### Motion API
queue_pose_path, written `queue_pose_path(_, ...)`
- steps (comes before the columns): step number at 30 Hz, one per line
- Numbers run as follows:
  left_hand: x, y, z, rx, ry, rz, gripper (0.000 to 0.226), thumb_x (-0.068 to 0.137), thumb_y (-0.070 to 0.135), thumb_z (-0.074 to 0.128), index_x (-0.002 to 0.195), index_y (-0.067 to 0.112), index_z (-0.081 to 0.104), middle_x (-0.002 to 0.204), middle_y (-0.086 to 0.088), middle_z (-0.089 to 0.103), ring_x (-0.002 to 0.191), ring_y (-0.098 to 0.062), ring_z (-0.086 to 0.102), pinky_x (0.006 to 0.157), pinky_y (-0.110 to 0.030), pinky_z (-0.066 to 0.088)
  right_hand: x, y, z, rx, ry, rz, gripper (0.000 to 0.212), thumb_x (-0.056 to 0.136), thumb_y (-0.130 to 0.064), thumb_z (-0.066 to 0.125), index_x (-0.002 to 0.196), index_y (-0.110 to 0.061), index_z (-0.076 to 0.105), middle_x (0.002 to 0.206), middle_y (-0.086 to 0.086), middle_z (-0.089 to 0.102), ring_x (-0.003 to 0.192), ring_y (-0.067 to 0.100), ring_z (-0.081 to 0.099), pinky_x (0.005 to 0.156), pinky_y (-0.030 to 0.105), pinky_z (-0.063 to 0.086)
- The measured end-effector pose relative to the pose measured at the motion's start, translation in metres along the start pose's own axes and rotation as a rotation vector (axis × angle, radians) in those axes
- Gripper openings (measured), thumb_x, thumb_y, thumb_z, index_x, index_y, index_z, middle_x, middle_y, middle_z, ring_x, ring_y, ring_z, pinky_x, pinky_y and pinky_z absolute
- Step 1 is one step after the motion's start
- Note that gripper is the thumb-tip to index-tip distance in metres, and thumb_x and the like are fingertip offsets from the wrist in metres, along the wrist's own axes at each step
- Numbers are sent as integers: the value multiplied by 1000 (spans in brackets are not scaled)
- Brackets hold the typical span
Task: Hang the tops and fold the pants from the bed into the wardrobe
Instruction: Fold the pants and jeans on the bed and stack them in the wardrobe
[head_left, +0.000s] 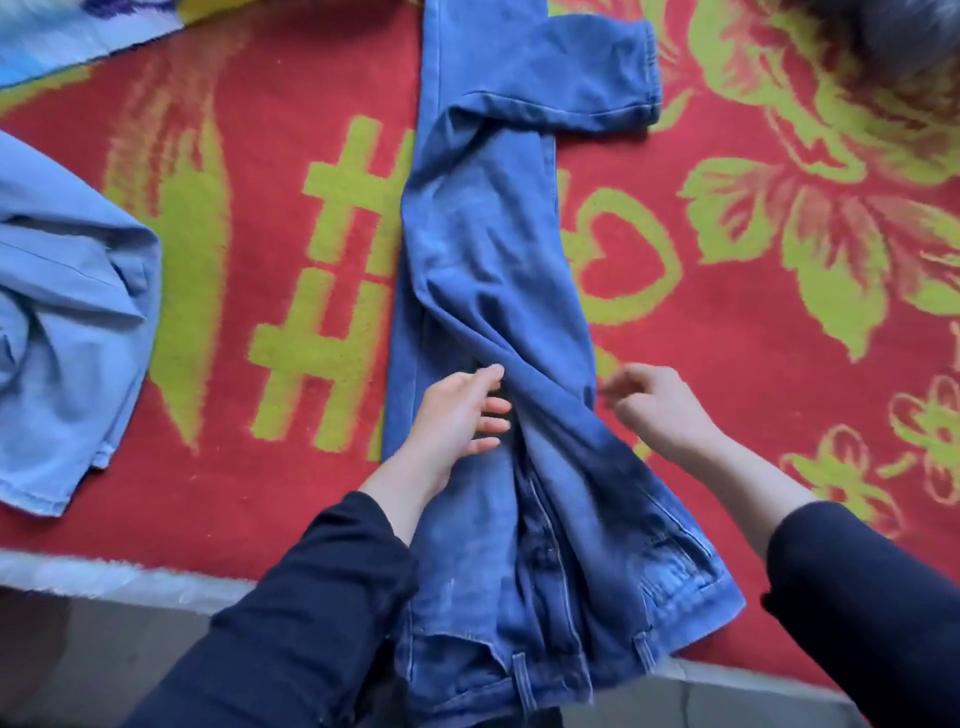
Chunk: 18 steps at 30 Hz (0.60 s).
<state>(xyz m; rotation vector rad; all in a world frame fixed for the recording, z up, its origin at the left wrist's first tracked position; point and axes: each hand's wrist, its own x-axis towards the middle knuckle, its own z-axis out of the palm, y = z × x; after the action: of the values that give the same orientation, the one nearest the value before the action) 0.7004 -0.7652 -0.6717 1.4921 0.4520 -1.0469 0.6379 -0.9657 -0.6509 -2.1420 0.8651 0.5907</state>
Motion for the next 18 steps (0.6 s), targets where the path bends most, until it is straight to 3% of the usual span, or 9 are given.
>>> queue_pose_path(3,-19,-17,23,128,-99,-28,28,92,46,54,95,19,60,94,-2,67,79,-15,66,72,-31,55,-45,55,5,-309,-243,214,27,59,-21,58,85,-25,62,97,-2,55,99,25,49,88,40,43)
queue_pose_path(5,-27,-29,34,162,-147,-46,31,92,51,52,100,22,60,103,0,67,91,-13,66,80,-35,55,-71,84,8,-491,-236,262,30,63,-26,69,92,-32,62,105,-10,43,115,24,39,92,38,34)
queue_pose_path(8,-39,-37,50,166,-216,-90,40,90,60,48,113,28,54,117,1,61,106,-16,60,87,-43,52,-107,89,-5,-508,-146,139,13,66,-28,67,74,-22,58,73,-8,59,84,25,57,69,33,40)
queue_pose_path(10,-49,-35,59,120,-255,-109,41,88,61,50,111,28,56,113,2,61,108,-21,58,89,-47,50,-133,78,-15,-492,-215,11,14,68,-27,65,78,-19,58,70,-3,64,74,22,61,64,34,45)
queue_pose_path(12,-59,-34,65,98,-260,-82,34,86,53,59,100,22,59,101,0,64,95,-21,61,85,-46,53,-164,58,-16,-382,-356,-100,24,68,-28,68,91,-23,61,83,-6,69,79,14,63,69,31,50)
queue_pose_path(14,-66,-38,60,85,-237,12,16,87,27,64,95,14,59,88,-8,62,77,-21,62,68,-36,57,-193,43,-2,-324,-451,-205,37,66,-28,71,99,-22,56,91,-5,68,84,16,62,74,35,52)
queue_pose_path(16,-70,-44,43,39,-191,57,6,84,6,59,86,12,57,76,-9,56,65,-19,56,54,-25,51,-212,34,22,-329,-433,-284,37,67,-26,72,94,-17,47,83,0,62,77,23,57,67,39,48)
queue_pose_path(18,-69,-51,14,-30,-122,17,11,81,3,55,74,12,54,69,-6,50,59,-17,51,52,-24,46,-221,30,50,-151,-480,-297,39,72,-23,76,93,-17,44,75,-4,54,68,19,49,61,34,41)
